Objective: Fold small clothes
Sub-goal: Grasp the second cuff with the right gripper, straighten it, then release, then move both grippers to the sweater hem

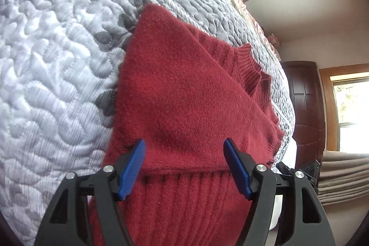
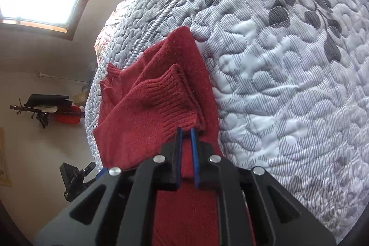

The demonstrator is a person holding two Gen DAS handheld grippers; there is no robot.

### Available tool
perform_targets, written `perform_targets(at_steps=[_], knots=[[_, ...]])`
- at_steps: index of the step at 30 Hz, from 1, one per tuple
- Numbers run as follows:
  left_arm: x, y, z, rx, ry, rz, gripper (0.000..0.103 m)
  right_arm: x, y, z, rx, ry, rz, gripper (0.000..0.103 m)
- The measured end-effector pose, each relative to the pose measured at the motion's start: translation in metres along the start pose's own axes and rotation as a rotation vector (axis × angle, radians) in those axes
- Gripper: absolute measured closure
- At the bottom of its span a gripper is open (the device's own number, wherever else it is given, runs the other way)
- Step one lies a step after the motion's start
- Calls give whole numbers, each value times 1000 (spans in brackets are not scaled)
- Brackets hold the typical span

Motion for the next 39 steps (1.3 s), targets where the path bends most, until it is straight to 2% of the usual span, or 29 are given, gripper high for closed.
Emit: perform_targets(at_steps=[3,5,7,10,12,17,19,23,28,33,39], knots=[[6,-28,-14,11,-4,17,30,-4,-19,-24,2,-38,-29,88],[13,-50,-29,10,-2,29,28,-11,-34,-45,4,-68,-39,74],[27,-71,-46,-14,14,94,25,-23,-49,-69,3,-105,-34,67],[65,-109,-67,9,113,160,20,-41,-71,-109,34,-201,-73,49],[93,-135,-80,38,185,194,16,-50,-82,-136,54,-252,-98,42],[155,-183,-114,56,330,357,15,-66,-103,-205,48,-333,-127,20],[175,-199,-133,40,367,408,15,-69,-112,-233,31,-366,-142,18],[218,-238,-170,75,448,426,9,-77,-139,-285,11,-440,-146,16],[244,-267,-204,116,529,457,7,-88,-172,-332,62,-508,-153,12],[245,-274,-221,127,580,487,7,-69,-172,-343,85,-475,-188,10],[214,-257,-232,44,596,542,5,-14,-148,-333,27,-397,-254,10]])
Point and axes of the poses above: each gripper's, at about its wrist camera, not at the fingertips, and y roughly the way its jaws point, x to its right, z to its top, the point moved 4 cm from there along y, roughly the way its jaws point, and after that the axes turned 14 degrees about y, right-handed, at the moved point
